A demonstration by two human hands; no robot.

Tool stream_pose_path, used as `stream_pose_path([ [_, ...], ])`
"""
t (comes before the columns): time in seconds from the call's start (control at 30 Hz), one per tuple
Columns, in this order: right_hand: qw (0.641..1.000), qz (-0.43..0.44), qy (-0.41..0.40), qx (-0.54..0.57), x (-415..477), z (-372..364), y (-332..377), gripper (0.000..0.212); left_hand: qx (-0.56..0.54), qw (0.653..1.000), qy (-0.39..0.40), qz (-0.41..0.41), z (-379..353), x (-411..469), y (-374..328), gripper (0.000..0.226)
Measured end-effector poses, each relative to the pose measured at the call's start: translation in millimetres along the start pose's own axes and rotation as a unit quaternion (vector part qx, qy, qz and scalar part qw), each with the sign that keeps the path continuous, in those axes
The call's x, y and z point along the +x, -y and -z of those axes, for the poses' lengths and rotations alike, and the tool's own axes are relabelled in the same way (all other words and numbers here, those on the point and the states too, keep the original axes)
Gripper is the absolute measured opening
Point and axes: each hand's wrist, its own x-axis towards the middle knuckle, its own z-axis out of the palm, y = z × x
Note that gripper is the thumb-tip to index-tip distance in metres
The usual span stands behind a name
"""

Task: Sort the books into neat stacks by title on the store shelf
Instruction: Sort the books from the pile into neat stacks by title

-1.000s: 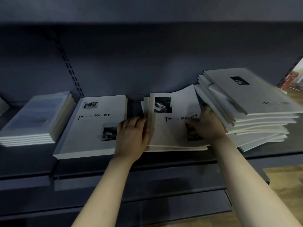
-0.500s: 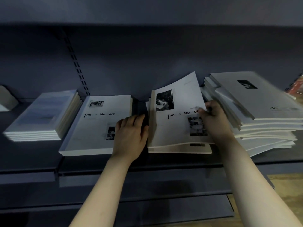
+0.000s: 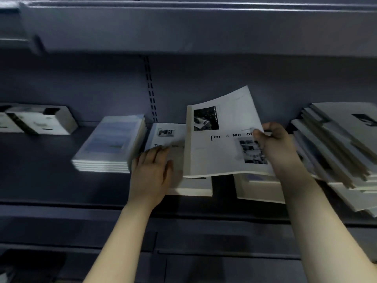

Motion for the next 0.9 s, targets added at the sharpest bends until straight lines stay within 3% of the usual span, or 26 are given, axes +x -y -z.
stream_pose_path([
  [0.1,1.0,-0.014,0.013,-0.001,-12,-39,5,0.015,0.011,1.0,-0.009,0.007,14,-8,32,0.052],
  [0.27,0.999,-0.039,0.026,0.025,-30,-93,5,0.025,0.01,0.998,-0.048,0.035,28,-24,76,0.046],
  [0.37,0.999,-0.043,0.027,0.003,-38,-113,3,0.006,0.011,0.998,-0.045,0.041,31,-32,94,0.046],
  [0.5,0.999,-0.03,0.021,-0.027,-45,-127,2,0.006,0.016,0.999,-0.033,0.036,30,-40,106,0.047],
  [0.77,0.973,0.046,0.008,-0.227,-45,-132,2,0.015,0.009,0.998,-0.057,0.011,24,-53,113,0.04],
  [0.9,0.962,0.059,0.0,-0.267,-42,-133,2,0.017,0.014,0.998,-0.053,0.007,23,-51,114,0.039],
])
